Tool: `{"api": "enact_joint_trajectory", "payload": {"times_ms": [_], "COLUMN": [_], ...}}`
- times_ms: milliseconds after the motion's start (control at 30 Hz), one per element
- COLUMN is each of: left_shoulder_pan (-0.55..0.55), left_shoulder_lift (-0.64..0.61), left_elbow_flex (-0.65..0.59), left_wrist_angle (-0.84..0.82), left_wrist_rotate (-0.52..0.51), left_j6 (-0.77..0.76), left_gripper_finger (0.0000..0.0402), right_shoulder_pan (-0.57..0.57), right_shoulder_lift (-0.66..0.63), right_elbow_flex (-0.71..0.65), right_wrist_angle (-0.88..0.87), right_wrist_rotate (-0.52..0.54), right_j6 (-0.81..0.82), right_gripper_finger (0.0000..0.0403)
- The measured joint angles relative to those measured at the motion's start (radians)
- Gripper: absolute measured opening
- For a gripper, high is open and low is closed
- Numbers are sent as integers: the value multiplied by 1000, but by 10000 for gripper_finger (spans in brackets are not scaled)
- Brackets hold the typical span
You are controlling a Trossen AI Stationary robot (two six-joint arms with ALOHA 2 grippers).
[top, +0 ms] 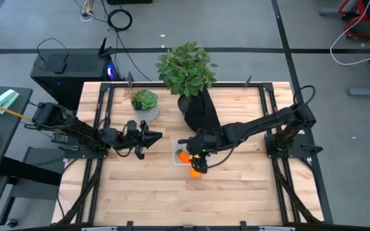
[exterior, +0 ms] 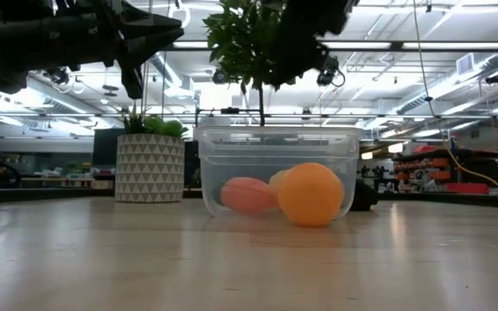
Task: Pick and placing Produce into tupperware
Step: Put the orange into the transparent bin
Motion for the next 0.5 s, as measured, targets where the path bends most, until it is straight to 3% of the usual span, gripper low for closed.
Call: {"api": "enact_joint_trajectory", "payload": {"times_ms": [267, 500], "left_shoulder_pan": [0, 0], "left_shoulder_lift": [0, 0], "left_elbow_flex": [0, 0], "left_wrist_angle": [-11, -16], "left_wrist_rotate": [4, 4], "left_j6": [0, -7], "left_gripper_finger": [52, 52], "right_shoulder_pan": [161, 304], "right_shoulder_lift": [-16, -17], "right_elbow_flex": [28, -10], "right_wrist_angle": [-271, -302], "right_wrist_rotate": [-44, 5], "right_j6": [-33, 285], "right_gripper_finger": [250, 249]}}
